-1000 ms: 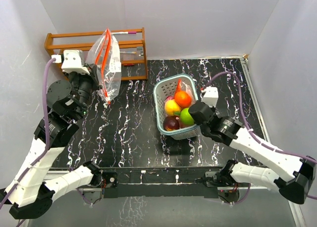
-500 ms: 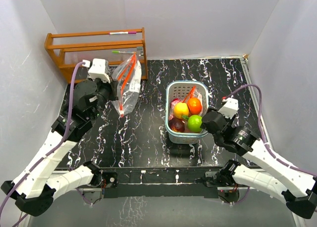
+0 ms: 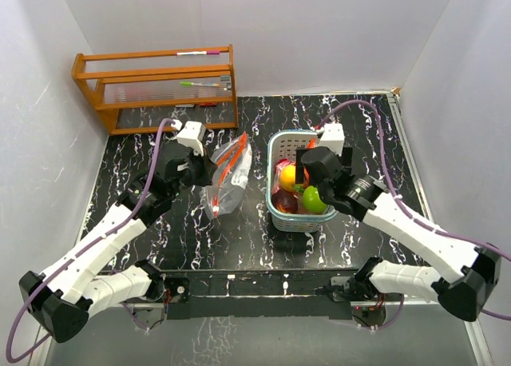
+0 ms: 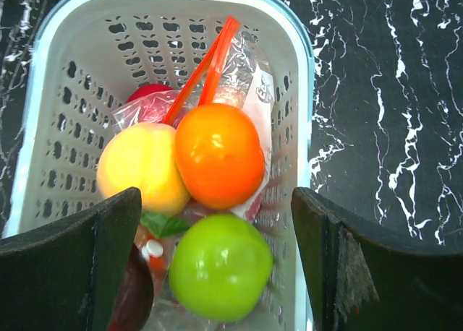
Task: Place the food in the zip-top bag and seal the zipper
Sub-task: Pick up the fake vegetable from the bin.
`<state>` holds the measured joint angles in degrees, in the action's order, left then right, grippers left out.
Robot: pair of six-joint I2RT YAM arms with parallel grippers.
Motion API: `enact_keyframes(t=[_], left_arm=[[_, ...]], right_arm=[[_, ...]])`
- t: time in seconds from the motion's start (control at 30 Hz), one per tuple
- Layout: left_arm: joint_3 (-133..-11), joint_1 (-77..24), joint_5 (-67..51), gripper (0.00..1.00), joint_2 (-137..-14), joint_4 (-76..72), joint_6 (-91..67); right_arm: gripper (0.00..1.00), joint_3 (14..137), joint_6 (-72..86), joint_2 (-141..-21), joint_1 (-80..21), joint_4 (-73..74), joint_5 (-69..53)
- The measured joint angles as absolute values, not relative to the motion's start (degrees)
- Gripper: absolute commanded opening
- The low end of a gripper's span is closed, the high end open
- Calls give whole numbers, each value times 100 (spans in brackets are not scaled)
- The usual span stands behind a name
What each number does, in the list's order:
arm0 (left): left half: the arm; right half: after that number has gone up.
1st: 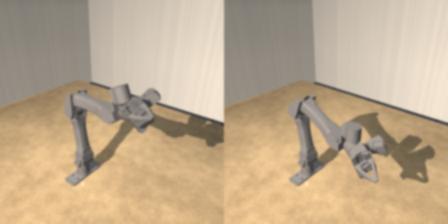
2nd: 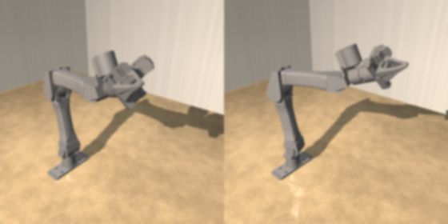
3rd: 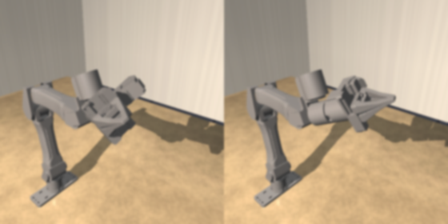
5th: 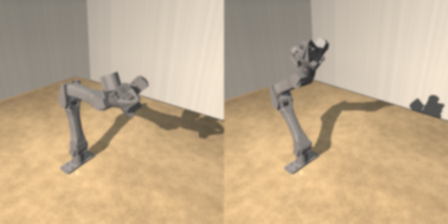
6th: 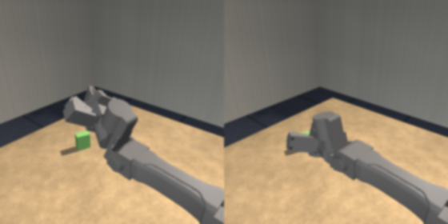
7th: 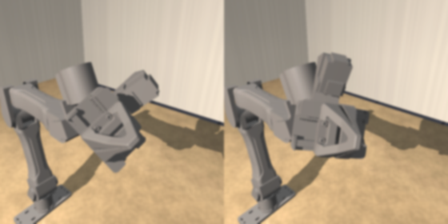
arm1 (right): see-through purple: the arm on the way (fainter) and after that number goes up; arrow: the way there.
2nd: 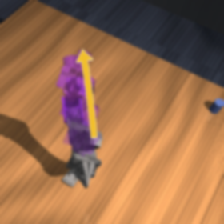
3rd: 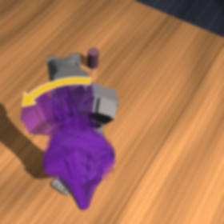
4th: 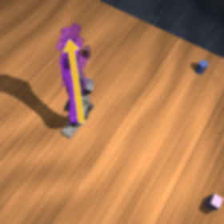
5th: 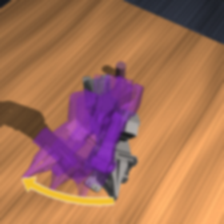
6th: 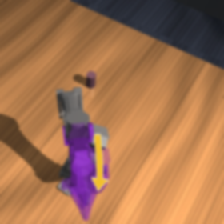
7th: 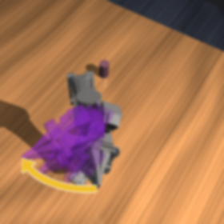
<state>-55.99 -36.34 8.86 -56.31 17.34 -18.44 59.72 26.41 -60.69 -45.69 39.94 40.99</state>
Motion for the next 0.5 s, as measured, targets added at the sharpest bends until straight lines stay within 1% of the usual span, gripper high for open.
enact_keyframes(t=[0.1,0.27,0.5], left_arm=[[-5474,-3634,668,0,-5701,1638,-1957],[-5332,-3634,489,0,-5699,1417,-2036],[-5052,-3634,338,0,-5754,1199,-2104]], right_arm=[[88,5907,2434,-6425,-4215,3677,3730],[86,5612,2213,-6521,-3562,3122,3120],[84,5546,1953,-6995,-3288,2624,2488]])
